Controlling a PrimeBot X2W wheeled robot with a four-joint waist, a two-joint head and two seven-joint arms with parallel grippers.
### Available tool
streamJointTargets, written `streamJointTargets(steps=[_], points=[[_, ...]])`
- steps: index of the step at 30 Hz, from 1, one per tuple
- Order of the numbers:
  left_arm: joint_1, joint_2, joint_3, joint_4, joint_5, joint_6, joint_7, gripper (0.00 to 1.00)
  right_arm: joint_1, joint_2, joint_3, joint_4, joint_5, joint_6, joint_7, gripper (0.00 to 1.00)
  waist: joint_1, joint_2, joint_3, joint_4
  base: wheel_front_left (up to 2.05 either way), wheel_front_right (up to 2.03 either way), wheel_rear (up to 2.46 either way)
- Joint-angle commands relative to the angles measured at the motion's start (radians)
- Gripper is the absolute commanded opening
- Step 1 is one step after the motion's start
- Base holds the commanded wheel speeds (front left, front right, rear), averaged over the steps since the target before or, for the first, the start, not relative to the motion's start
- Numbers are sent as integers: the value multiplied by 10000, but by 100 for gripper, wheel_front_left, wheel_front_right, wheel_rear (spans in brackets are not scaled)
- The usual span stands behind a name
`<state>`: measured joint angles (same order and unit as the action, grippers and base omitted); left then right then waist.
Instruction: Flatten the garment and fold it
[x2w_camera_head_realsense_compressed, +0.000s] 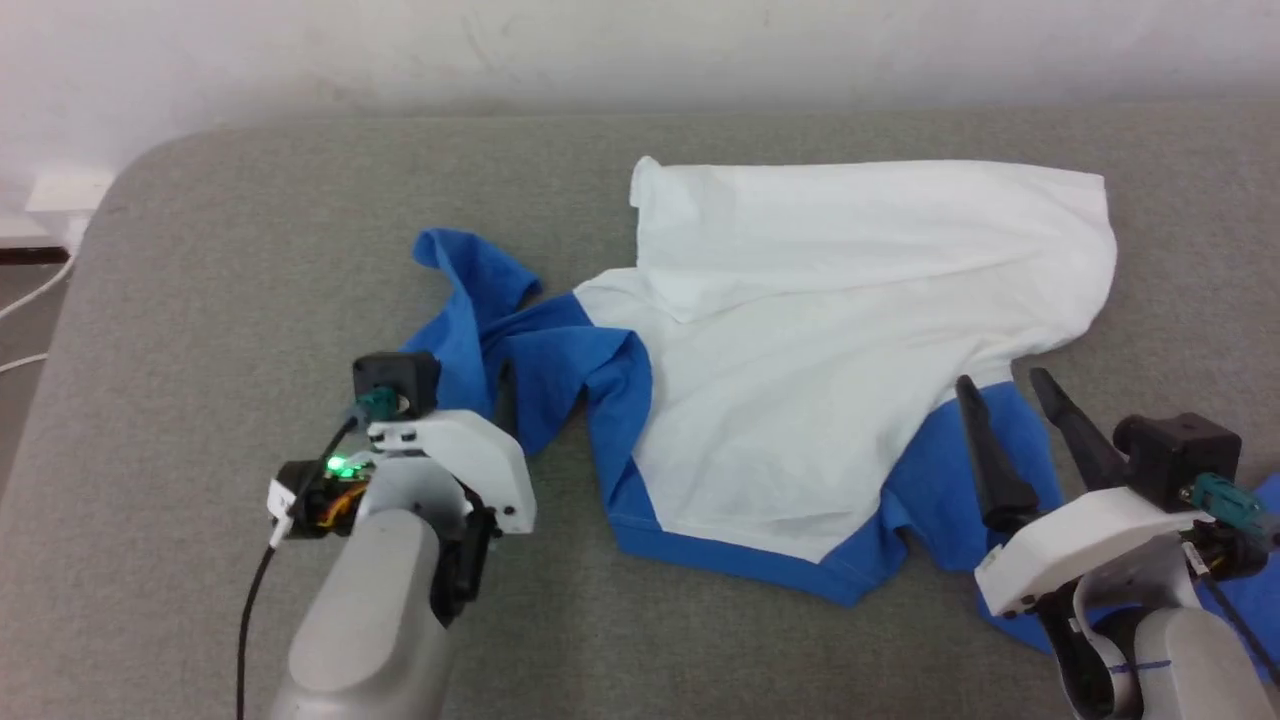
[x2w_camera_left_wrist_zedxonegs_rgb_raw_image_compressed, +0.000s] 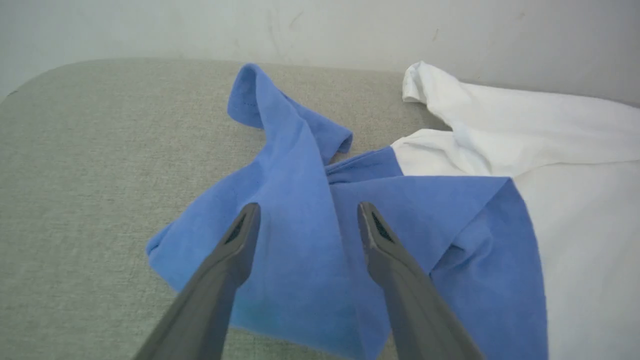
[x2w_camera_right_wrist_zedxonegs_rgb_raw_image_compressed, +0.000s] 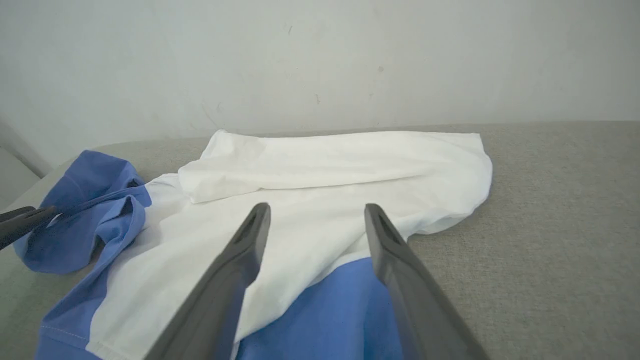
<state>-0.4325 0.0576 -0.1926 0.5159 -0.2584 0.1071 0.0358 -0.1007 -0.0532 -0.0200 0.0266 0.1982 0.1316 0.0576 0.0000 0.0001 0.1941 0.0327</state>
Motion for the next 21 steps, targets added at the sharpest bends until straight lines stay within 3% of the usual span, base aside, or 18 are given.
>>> streamJointTargets(steps=[1,6,7,8,9,17,21], points=[[-323,198,107,188,185,348,273,100,45,26,147,-99,198,-9,-109,100,0,-1,165,-243,0,0,0],[-498,425,158,378,261,598,759,100,-37,27,381,-70,354,-9,-177,100,0,-1,274,-368,0,0,0],[-497,466,166,344,249,591,764,81,-48,28,410,-54,363,-9,-197,100,0,-1,283,-376,0,0,0],[-483,512,163,306,247,581,764,12,-54,28,428,-37,373,-9,-211,100,0,-1,293,-370,0,0,0],[-460,524,183,260,192,550,765,0,-55,28,425,-25,384,-9,-227,100,0,-1,304,-340,0,0,0],[104,655,1026,-805,-542,662,-281,0,9,29,269,3,470,-9,-191,100,0,-1,119,215,0,0,0],[923,1069,1714,-1600,-951,801,-402,0,59,29,103,-89,478,-9,-93,100,0,-1,-14,522,0,0,0]])
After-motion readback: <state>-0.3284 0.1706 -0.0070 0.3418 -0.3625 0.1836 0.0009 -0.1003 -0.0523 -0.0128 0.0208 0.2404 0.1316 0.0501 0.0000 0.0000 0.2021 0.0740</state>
